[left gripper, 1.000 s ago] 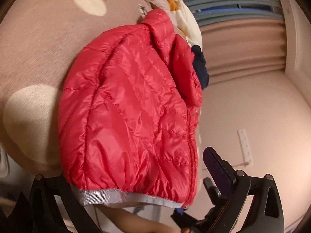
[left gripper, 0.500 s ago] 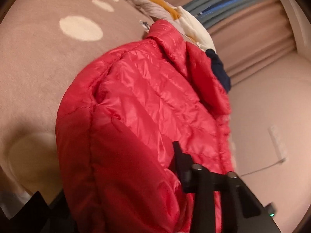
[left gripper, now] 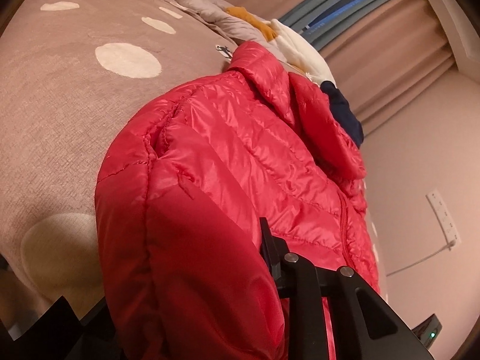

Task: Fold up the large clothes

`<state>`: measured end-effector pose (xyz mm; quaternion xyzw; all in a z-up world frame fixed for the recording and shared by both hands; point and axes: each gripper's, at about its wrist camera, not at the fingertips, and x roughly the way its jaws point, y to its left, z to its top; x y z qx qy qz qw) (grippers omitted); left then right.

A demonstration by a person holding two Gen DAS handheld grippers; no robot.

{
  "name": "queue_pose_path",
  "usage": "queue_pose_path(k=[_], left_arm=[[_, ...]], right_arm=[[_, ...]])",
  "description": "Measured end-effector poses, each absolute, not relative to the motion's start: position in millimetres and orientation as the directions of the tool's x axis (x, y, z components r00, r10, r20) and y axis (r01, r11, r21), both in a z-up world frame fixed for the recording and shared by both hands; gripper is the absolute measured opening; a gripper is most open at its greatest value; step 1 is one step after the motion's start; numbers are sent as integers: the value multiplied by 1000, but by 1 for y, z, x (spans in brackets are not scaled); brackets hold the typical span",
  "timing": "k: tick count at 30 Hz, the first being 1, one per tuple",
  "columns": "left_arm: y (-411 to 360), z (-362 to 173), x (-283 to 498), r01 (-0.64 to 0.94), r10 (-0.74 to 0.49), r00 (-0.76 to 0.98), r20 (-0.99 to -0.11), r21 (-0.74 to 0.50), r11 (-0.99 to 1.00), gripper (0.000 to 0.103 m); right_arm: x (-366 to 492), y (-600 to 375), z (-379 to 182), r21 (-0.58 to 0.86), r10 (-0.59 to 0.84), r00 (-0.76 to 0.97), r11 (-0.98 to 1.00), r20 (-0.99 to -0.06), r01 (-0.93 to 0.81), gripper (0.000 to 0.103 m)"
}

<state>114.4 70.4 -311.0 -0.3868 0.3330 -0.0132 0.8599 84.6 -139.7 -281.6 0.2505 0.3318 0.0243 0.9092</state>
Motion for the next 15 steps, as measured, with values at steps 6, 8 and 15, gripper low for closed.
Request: queue_pose_path(k=[6, 8, 15], left_arm=[[66, -305, 116, -250, -253, 773, -582, -646, 721, 24], [65, -301, 115, -246, -234, 776, -586, -622, 743, 23], [73, -293, 105, -239, -221, 797, -562, -630, 739, 21]], right_arm=[[103, -97, -273, 431, 176, 772, 892, -611, 138, 24], [107, -84, -270, 423, 165, 769, 894, -618, 148, 24], [135, -35, -256, 415, 173, 746, 898, -643, 149, 23]])
